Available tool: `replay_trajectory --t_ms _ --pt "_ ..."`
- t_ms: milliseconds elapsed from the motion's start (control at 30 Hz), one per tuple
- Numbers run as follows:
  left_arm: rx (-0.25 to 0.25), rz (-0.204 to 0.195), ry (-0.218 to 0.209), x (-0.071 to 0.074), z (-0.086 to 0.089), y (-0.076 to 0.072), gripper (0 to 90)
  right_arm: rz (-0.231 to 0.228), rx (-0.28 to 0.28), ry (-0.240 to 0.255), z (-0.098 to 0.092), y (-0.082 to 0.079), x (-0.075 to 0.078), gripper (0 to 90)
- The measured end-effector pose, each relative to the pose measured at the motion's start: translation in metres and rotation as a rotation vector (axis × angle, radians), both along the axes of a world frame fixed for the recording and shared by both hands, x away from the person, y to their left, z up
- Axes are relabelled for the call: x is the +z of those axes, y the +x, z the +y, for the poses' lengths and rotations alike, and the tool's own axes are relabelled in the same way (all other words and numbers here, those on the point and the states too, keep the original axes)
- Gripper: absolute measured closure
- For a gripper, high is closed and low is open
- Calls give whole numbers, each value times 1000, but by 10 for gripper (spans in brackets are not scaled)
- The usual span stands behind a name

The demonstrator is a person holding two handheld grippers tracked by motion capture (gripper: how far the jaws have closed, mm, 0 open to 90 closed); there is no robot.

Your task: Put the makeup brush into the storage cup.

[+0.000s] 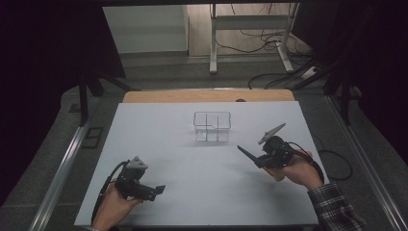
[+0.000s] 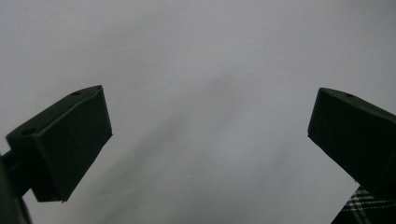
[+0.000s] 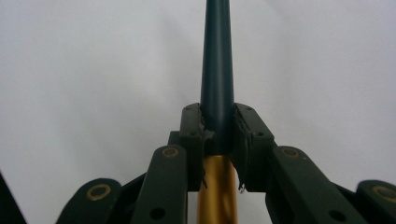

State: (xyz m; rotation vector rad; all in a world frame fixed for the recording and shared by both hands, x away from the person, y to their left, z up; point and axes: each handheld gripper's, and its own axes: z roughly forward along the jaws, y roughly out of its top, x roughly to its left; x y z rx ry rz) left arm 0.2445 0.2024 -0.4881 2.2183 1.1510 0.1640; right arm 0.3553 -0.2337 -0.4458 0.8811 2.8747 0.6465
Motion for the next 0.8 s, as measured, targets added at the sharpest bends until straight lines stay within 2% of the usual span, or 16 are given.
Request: replay_trajectory --t_ms 133,233,333,567,667,800 --pt "-35 -14 2 2 -5 3 0 13 9 3 3 -4 -1 743" --pt "-56 -18 34 2 -11 5 0 18 14 1 5 -6 -1 743" --pt "-72 -23 39 2 -16 7 0 23 14 4 6 -8 -1 743" --pt "-108 -65 54 6 -29 14 0 33 25 3 10 -13 0 742" --pt "-118 -67 83 7 -38 17 9 34 33 5 13 -15 1 743" --pt "-138 -63 96 7 -49 20 10 38 40 3 15 -17 1 743"
